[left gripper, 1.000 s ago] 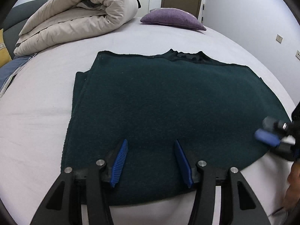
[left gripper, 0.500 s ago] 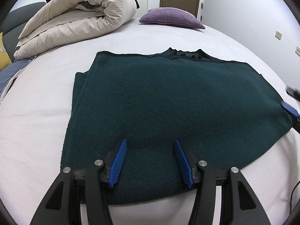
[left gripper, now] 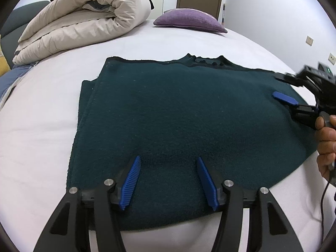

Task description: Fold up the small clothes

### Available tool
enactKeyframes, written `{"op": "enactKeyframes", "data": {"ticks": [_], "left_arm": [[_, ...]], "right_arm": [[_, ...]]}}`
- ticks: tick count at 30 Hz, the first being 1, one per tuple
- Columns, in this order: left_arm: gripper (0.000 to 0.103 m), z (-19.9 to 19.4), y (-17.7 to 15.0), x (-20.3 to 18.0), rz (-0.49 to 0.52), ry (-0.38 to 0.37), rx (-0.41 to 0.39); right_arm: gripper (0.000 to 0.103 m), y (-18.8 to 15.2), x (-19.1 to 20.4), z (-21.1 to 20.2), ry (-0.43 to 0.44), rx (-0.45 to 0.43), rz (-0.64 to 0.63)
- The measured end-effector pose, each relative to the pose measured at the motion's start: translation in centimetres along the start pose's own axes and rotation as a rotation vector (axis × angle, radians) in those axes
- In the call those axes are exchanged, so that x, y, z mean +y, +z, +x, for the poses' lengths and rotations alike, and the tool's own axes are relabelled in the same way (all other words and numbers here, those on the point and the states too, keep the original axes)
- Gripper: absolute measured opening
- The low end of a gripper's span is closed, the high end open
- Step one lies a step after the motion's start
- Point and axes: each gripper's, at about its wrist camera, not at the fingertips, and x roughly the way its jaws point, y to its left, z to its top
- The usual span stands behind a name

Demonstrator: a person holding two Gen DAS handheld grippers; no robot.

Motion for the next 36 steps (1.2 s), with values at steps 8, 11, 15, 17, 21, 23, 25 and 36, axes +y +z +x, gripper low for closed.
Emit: {"op": "enactKeyframes", "data": {"ticks": [8, 11, 15, 17, 21, 23, 25, 36], "left_arm": [[0.059, -2.6, 1.9, 1.9, -0.088, -0.035, -0.040], [0.061, -2.7, 4.4, 2.3, -0.090, -0.012, -0.072], [0.061, -1.1, 7.8, 2.4, -0.045, 0.048, -0.109], [0.061, 0.2, 9.3, 2.7, -0.037, 0.073, -0.117], [0.061, 2.8, 11.7, 3.9, -0.057, 0.105, -0.139], [0.061, 4.6, 12.1, 4.8, -0.076, 0.111, -0.120], [0.061, 6.1, 11.9, 5.6, -0.094, 0.118, -0.090], [0.066, 7.7, 10.6, 8.2, -0.179, 0.008, -0.090]], "right_arm": [[0.044, 2.8, -4.3, -9.7, -0.101, -0.225, 0.041], [0.048, 2.4, -3.7, -11.3, -0.089, -0.237, 0.025], [0.051, 2.0, -1.0, -9.1, -0.036, -0.168, -0.037], [0.052, 1.9, 0.6, -6.6, -0.019, -0.112, -0.071], [0.052, 2.0, 2.7, -1.6, -0.017, -0.040, -0.107], [0.052, 2.4, 3.3, 1.4, -0.021, 0.009, -0.118], [0.052, 3.0, 3.3, 4.1, -0.036, 0.033, -0.109], [0.038, 8.3, -3.4, 0.2, -0.022, -0.198, 0.066]]}}
